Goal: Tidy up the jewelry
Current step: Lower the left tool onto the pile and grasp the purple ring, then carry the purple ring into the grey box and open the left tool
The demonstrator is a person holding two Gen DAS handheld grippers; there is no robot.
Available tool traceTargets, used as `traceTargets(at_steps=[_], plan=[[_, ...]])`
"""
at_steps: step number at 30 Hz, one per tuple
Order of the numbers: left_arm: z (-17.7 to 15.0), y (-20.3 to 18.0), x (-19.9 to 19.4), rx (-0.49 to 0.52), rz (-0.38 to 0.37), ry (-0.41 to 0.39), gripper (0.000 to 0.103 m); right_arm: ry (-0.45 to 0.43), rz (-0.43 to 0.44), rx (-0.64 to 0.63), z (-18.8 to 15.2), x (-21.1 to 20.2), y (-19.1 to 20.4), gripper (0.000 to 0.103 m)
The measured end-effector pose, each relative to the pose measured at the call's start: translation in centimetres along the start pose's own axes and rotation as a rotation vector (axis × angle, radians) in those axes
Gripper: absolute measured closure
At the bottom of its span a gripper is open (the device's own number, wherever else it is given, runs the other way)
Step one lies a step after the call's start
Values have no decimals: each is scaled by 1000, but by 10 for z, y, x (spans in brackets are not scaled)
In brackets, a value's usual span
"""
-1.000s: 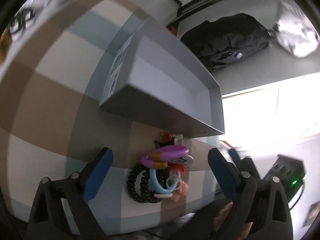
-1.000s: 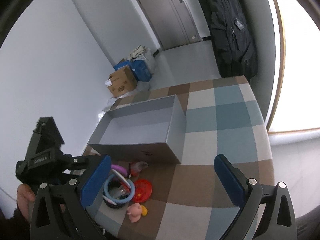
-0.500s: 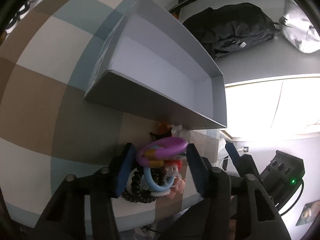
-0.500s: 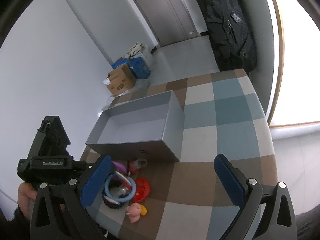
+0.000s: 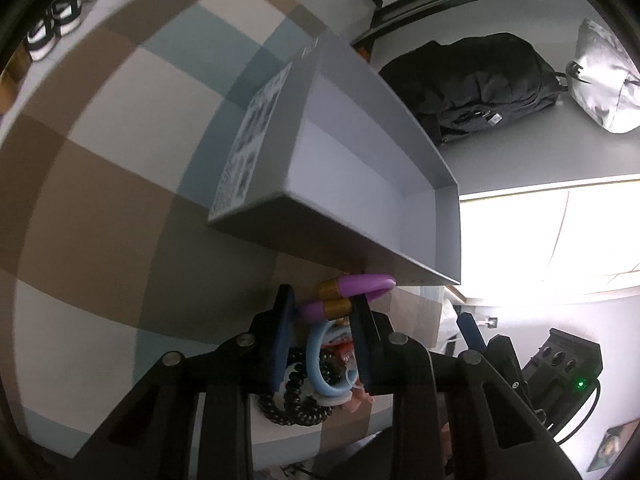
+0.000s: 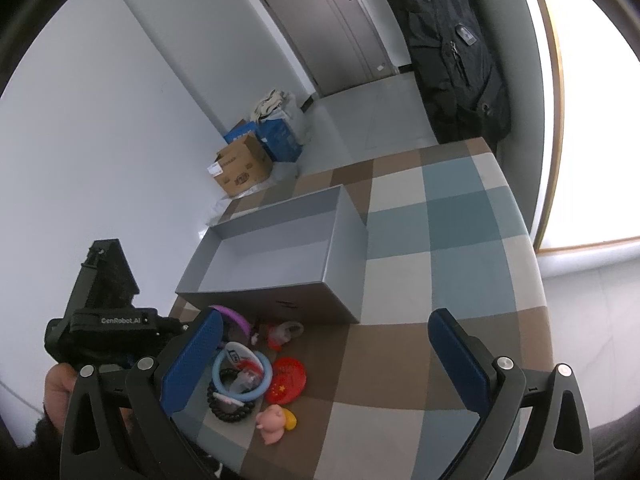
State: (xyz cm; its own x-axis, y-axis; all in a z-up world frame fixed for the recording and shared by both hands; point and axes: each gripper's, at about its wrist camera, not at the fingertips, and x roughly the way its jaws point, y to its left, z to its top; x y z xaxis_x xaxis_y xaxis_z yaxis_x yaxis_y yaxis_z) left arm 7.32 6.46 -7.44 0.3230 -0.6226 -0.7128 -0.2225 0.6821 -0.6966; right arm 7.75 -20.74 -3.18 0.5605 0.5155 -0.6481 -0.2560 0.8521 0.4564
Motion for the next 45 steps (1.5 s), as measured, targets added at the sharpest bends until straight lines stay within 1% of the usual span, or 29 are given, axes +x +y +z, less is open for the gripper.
traceTargets(at_steps=[4,8,12,15,17,18,20,21,24,25,27,28,29,30,31,32,34,40,45], plan=[[1,2,-14,14,-6,-45,81,-1,-3,-12,-1,0,3,0],[-1,0,-28,36,-33,-88,81,15,13,-37,-4,4,10,0],[-2,-6,-43,74,-68,-136,81,73,63,-71,-11,14,22,0],[-4,-8,-48,92,-75,-157,81,110,100,-94,-17,22,32,1],[-5,-8,-51,95,-84,-161,81,141,126,-115,-20,29,40,9],[-5,-7,-52,97,-84,-162,81,158,139,-120,-22,33,44,11],[-8,-5,-56,104,-87,-164,81,188,153,-126,-25,40,48,20],[-9,-6,-56,108,-86,-165,81,198,157,-129,-26,42,50,23],[-10,-6,-56,124,-78,-170,81,229,170,-139,-30,48,57,36],[-10,-7,-56,126,-80,-169,81,235,176,-144,-31,50,59,42],[-10,-8,-56,125,-83,-168,81,235,164,-157,-34,51,60,44],[-9,-8,-56,124,-84,-167,81,233,164,-162,-34,52,61,48],[-8,-8,-55,123,-85,-166,81,232,160,-167,-34,52,62,56],[-8,-8,-55,122,-88,-164,81,232,155,-172,-36,53,63,60],[-7,-8,-55,121,-92,-162,81,236,148,-176,-37,54,64,66],[-7,-8,-54,122,-93,-161,81,242,136,-182,-38,56,66,74],[-7,-9,-54,127,-90,-161,81,250,109,-194,-40,59,68,85],[-6,-9,-53,125,-93,-163,81,214,96,-217,-39,56,72,87],[-7,-11,-52,135,-93,-167,81,175,129,-217,-35,44,74,87]])
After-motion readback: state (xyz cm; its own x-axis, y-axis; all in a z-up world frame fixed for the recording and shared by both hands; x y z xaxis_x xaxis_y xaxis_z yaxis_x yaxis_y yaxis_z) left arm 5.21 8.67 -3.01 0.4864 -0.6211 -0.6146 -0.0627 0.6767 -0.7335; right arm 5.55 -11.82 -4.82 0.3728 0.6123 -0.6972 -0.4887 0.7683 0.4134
